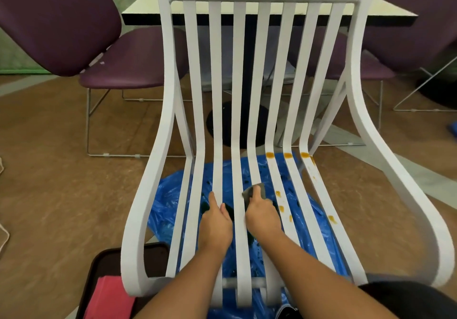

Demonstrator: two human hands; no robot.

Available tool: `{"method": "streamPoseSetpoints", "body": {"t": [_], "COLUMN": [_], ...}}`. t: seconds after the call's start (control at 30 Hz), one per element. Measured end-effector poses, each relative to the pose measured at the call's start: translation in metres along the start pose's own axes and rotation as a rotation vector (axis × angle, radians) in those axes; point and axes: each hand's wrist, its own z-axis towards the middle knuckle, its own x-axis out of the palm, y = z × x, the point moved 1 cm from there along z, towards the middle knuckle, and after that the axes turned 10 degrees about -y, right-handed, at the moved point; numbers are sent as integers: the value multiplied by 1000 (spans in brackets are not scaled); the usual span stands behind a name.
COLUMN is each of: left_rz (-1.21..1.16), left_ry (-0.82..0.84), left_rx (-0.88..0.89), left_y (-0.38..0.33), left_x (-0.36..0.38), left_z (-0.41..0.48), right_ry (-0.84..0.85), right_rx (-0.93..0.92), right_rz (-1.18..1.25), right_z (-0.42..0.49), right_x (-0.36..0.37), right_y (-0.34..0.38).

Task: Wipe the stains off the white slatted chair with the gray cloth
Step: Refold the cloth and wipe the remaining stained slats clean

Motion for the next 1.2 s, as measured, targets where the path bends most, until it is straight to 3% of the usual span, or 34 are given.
{"method": "streamPoseSetpoints", "body": {"t": [0.17,0.47,1.0,1.2], "left_rz": [24,257,192,187], "left_ry": [-14,-27,-18,-10], "left_rx": [13,79,67,71], "left_y": [0,3,14,13], "left_x": [-3,3,17,15], "left_z": [-2,-2,5,5], "right_ry": [5,38,51,18], "right_rx": [26,8,2,-33], "right_rz": [-38,-4,-50,43], "right_z": [-27,24,162,180], "right_x": [-1,1,22,23], "right_y": [-6,5,40,41]}}
